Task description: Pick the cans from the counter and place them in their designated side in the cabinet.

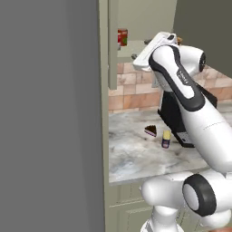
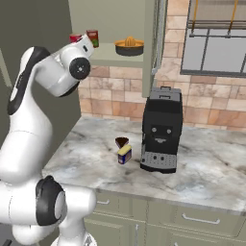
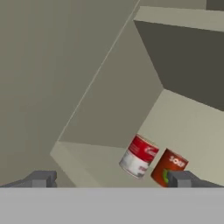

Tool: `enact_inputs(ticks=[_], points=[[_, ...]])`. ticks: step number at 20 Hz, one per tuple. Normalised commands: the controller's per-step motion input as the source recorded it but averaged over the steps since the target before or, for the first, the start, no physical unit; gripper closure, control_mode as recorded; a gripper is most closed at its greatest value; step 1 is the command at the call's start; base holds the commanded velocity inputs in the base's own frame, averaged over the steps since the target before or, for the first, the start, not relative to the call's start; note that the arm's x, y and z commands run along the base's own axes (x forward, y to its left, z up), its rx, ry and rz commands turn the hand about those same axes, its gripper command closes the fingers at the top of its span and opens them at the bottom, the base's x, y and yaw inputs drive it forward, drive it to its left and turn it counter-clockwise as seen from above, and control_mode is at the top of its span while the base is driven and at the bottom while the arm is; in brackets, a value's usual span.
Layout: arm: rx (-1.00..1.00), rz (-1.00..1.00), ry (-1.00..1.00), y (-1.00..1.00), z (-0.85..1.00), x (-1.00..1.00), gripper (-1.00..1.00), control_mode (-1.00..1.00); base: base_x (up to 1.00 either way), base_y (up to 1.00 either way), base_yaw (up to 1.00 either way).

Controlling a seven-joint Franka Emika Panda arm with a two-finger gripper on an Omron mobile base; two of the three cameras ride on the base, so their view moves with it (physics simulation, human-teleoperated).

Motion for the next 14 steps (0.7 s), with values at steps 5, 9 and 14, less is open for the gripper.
enact_inputs(ticks=[5,9,14], points=[[-0.02,0.00,0.00,0.00,0.00,-0.74,-1.00,-1.00,0.00,0.00,0.00],[-0.05,0.00,0.03,0.00,0.00,-0.72,-1.00,-1.00,0.00,0.00,0.00],[-0.05,-0.01,0.14,-0.05,0.00,-0.59,-1.00,-1.00,0.00,0.00,0.00]])
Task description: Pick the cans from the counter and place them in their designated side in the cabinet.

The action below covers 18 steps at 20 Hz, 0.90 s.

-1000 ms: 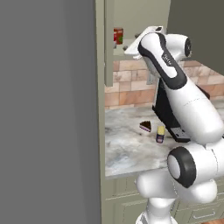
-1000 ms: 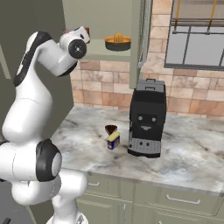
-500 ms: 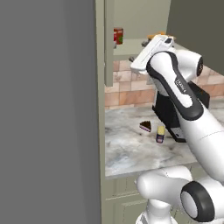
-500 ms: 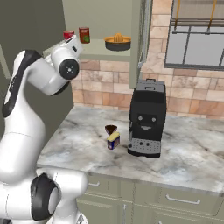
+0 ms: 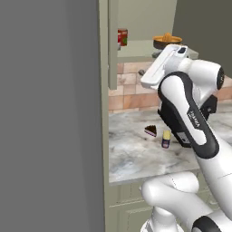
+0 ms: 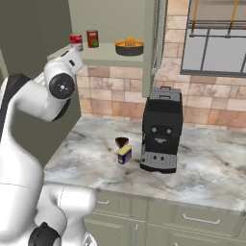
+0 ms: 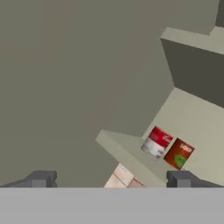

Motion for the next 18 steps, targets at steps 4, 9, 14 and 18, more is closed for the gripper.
enact_inputs(ticks=[4,9,14,18], points=[[-0.06,-0.03,0.26,-0.06,-0.02,-0.52,-1.00,-1.00,0.00,0.00,0.00],[-0.06,-0.03,0.25,-0.12,-0.13,-0.56,-1.00,-1.00,0.00,0.00,0.00],[-0.07,-0.03,0.30,-0.13,-0.29,-0.32,-1.00,-1.00,0.00,0.00,0.00],[-0.06,-0.05,0.25,-0.02,-0.35,-0.17,-1.00,-1.00,0.00,0.00,0.00]])
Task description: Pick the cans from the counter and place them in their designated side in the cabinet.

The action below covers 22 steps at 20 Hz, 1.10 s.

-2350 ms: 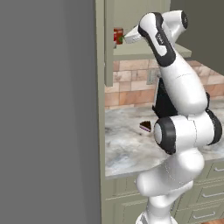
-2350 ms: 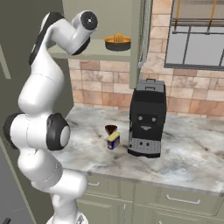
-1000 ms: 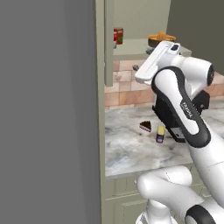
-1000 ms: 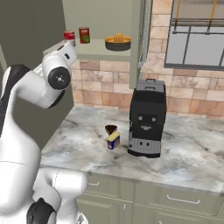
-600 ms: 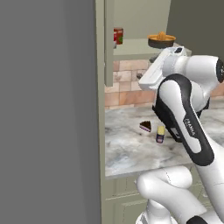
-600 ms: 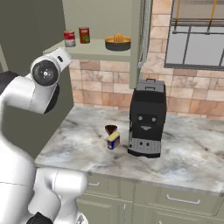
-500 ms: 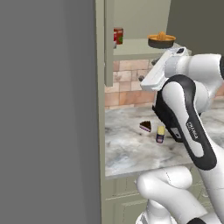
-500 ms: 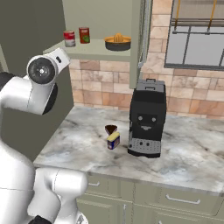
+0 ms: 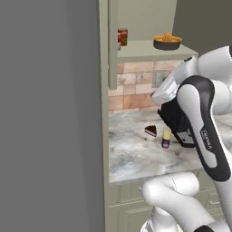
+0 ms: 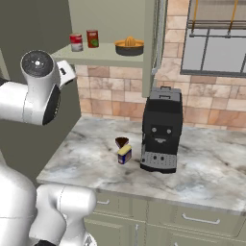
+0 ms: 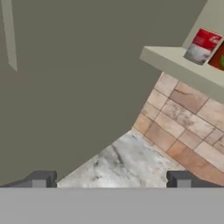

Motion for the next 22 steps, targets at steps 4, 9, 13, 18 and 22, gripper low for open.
enact_inputs(ticks=[4,9,13,18,22], points=[[-0.01,-0.08,0.04,0.00,-0.31,0.00,-1.00,-1.00,0.00,0.00,0.00],[-0.06,-0.19,0.04,-0.05,-0.38,-0.02,-1.00,-1.00,0.00,0.00,0.00],[-0.03,-0.29,0.09,-0.14,-0.39,-0.02,-1.00,-1.00,0.00,0.00,0.00],[0.00,-0.25,0.20,-0.20,-0.27,0.00,-1.00,-1.00,0.00,0.00,0.00],[0.00,-0.22,0.13,-0.29,-0.17,0.00,-1.00,-1.00,0.00,0.00,0.00]])
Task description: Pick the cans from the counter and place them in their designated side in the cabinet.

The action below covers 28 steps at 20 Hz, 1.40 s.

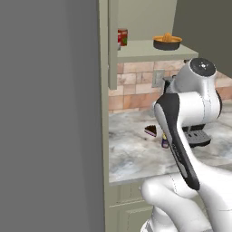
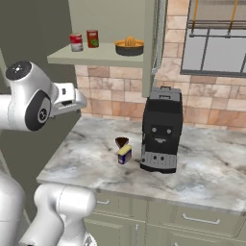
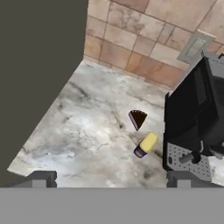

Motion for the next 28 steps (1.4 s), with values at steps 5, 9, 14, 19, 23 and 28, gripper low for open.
enact_inputs(ticks=[5,9,14,19,23,28], points=[[0.01,-0.15,0.08,-0.09,-0.12,0.09,-1.00,-1.00,0.00,0.00,0.00],[0.02,-0.09,0.05,-0.15,-0.23,0.14,-1.00,-1.00,0.00,0.00,0.00],[0.03,-0.06,0.06,-0.29,-0.28,0.12,-1.00,-1.00,0.00,0.00,0.00],[0.03,-0.04,0.04,-0.23,-0.28,0.17,-1.00,-1.00,0.00,0.00,0.00],[0.01,-0.03,0.01,-0.23,-0.29,0.12,-1.00,-1.00,0.00,0.00,0.00],[0.00,-0.04,0.00,-0.14,-0.19,0.08,-1.00,-1.00,0.00,0.00,0.00]])
